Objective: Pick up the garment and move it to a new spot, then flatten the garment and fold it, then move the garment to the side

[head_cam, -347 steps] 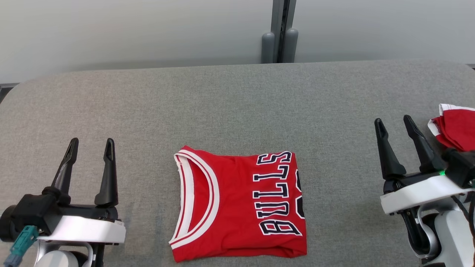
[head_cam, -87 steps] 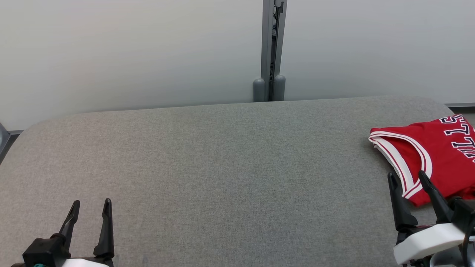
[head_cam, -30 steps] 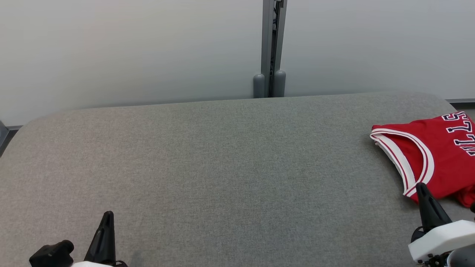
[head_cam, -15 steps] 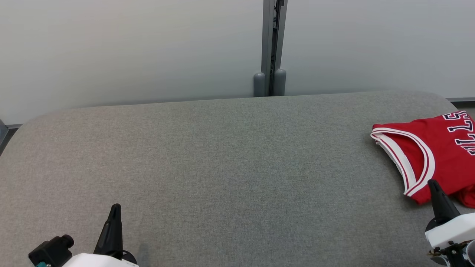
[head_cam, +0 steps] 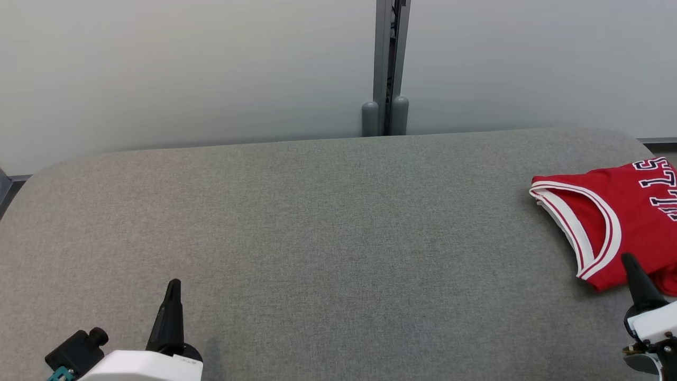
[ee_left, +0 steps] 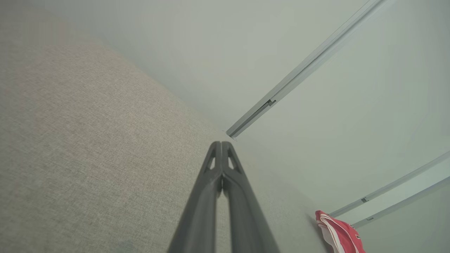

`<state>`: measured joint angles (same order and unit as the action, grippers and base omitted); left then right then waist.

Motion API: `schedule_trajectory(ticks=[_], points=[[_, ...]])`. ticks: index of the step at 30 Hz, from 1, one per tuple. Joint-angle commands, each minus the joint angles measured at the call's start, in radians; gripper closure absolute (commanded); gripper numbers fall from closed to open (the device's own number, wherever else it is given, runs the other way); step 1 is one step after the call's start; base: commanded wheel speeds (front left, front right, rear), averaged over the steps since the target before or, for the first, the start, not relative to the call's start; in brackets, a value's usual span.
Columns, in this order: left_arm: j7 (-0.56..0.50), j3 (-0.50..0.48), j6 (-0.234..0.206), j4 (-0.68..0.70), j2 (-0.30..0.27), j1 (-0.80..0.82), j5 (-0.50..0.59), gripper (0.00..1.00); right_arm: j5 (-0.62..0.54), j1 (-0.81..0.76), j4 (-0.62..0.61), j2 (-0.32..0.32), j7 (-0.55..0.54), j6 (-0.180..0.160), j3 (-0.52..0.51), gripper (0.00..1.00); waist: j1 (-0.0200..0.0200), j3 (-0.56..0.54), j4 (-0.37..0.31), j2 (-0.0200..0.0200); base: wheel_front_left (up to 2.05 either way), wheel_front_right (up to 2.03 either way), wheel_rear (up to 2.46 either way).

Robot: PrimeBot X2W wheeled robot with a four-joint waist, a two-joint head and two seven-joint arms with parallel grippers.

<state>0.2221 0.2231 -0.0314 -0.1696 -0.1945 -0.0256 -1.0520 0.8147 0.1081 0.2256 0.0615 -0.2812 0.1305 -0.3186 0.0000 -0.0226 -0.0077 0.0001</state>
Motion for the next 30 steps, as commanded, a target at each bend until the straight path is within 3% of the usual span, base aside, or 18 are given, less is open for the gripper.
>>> schedule_trajectory(ticks=[1,30], points=[[0.007,-0.004,0.009,0.008,-0.002,0.039,-0.019,1.0,0.024,0.032,-0.003,0.012,-0.009,0.0,-0.012,1.0,0.0,0.0,0.0,-0.0001,0.0,0.0,0.0],[0.022,0.007,0.079,-0.036,0.063,0.104,-0.281,1.0,0.328,0.107,0.099,0.031,-0.12,0.001,-0.102,1.0,0.0,0.011,0.003,-0.0001,0.0,0.0,0.0]])
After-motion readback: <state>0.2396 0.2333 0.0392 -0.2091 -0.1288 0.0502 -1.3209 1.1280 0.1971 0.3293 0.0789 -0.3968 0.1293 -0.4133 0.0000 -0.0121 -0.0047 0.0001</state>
